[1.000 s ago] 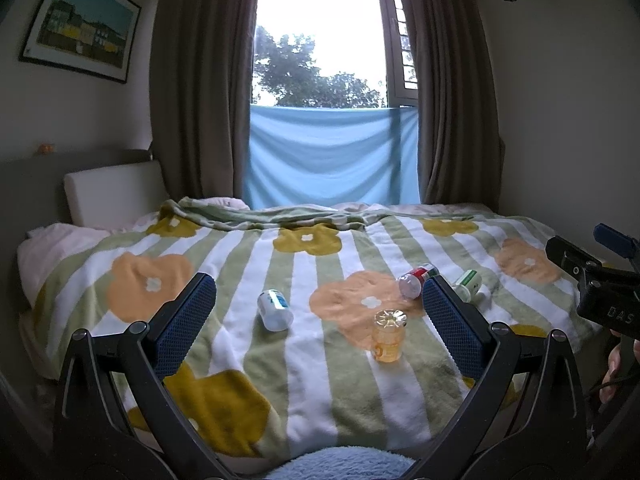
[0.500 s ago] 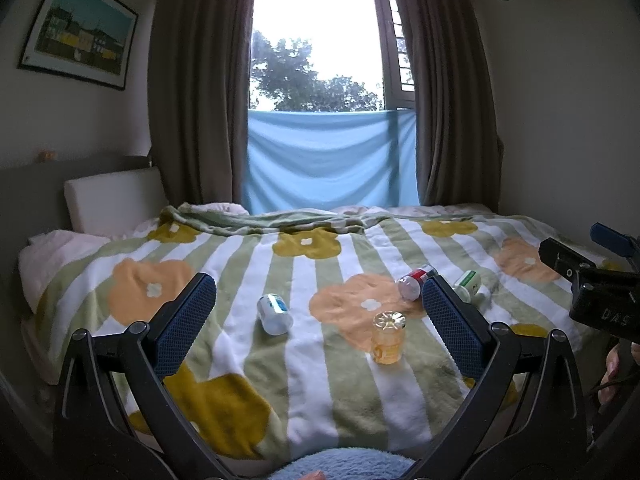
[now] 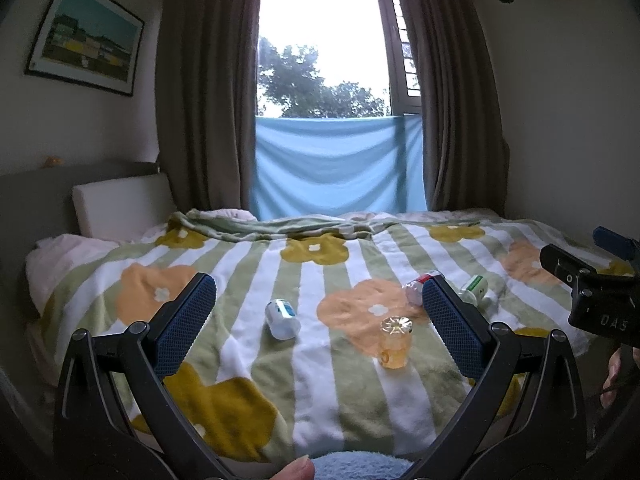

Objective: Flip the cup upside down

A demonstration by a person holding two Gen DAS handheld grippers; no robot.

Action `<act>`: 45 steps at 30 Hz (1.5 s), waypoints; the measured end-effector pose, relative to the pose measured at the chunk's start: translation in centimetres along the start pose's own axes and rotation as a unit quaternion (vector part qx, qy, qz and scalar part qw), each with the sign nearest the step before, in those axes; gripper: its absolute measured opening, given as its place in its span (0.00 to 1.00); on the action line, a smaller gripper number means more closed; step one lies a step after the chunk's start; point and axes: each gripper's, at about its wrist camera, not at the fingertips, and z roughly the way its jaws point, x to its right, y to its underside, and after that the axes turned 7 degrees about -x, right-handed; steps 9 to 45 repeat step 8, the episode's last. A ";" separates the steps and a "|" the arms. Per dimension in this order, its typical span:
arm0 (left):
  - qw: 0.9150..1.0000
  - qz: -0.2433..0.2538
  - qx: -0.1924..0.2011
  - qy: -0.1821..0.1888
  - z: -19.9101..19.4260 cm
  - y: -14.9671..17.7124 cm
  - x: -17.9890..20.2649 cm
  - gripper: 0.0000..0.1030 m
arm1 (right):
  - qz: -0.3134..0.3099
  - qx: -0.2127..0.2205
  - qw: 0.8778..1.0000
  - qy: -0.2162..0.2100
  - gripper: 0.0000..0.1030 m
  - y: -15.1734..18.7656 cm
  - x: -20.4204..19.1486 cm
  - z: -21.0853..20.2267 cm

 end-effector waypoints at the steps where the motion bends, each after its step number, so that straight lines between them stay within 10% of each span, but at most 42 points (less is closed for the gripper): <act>1: 1.000 0.000 0.000 -0.002 0.0 0.0 0.0 1.00 | 0.000 0.000 1.000 0.000 0.99 0.0 0.0 0.0; 45: 1.000 -0.009 0.006 0.004 0.1 0.2 -0.1 1.00 | 0.000 -0.001 1.000 -0.001 0.99 0.0 0.0 0.0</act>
